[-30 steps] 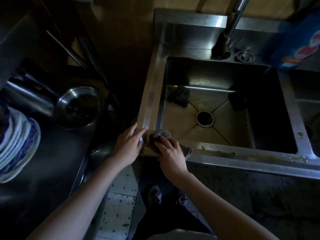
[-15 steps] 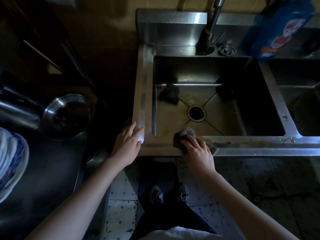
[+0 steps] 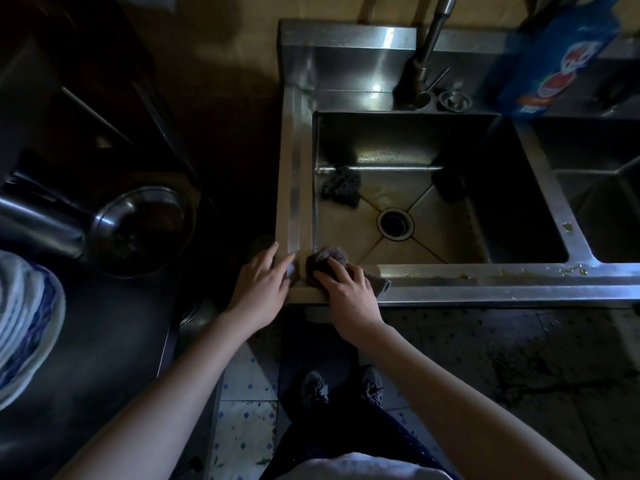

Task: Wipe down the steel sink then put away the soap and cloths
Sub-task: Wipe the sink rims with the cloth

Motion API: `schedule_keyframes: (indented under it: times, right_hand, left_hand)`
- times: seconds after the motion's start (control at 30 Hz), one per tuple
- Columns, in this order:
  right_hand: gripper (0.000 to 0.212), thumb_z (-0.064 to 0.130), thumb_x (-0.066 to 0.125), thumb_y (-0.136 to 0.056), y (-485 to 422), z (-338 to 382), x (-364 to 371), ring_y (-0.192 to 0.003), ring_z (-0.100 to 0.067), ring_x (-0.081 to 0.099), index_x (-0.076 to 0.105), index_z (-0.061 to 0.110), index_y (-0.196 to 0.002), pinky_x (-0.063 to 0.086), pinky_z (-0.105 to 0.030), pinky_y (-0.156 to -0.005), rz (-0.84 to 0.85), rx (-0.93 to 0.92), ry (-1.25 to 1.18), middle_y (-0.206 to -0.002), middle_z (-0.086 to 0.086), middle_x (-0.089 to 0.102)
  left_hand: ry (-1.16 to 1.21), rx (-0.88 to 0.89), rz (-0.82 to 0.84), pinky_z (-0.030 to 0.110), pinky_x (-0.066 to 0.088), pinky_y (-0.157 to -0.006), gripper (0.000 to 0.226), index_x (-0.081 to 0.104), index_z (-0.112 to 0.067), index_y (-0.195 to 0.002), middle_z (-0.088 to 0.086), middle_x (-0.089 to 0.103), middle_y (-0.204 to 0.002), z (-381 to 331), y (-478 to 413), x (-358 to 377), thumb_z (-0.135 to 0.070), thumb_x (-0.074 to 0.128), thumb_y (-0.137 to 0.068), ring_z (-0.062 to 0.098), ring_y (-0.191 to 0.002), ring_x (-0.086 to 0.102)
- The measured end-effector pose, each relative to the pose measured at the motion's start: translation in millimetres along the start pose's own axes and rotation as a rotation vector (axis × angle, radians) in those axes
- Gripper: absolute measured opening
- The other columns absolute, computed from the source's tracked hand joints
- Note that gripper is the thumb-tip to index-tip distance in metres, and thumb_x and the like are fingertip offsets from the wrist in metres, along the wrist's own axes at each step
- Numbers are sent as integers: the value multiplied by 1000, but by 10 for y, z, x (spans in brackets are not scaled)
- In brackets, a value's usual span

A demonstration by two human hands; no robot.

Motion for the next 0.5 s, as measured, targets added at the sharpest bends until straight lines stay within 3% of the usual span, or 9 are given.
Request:
schedule_keyframes:
  times: [0.17,0.37,0.5]
  right_hand:
    - [53,16,51,-87,103,-113,-100,-127,-31,38,45,31,-137,40,-43,-102,-91,-17,-4,-143,1,41]
    - [46,19,53,-86,252,-487,-214,-122,-29,46,53,32,-130,45,-42,-97,-174,65,18,-139,2,48]
    - [43,20,53,-87,423,-938,-341,-124,-28,44,54,31,-129,42,-43,-98,-226,166,16,-138,2,49]
  left_hand:
    - [13,20,28,47,21,-113,50,32,-26,-142,5,12,-156,-111,-11,107,-24,47,-95,28,-141,14]
    - [17,56,112,49,11,-113,48,29,-31,-142,-2,5,-157,-332,-35,225,-38,41,-96,25,-141,10]
    - [30,98,119,47,13,-112,50,33,-29,-140,0,19,-152,-526,-104,325,-43,44,-93,23,-138,13]
Point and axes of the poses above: each hand's wrist, its own y-axis away from the middle knuckle, its own x-axis out of the palm, z = x × y, the point moved 7 cm from there along -y, towards the middle knuckle
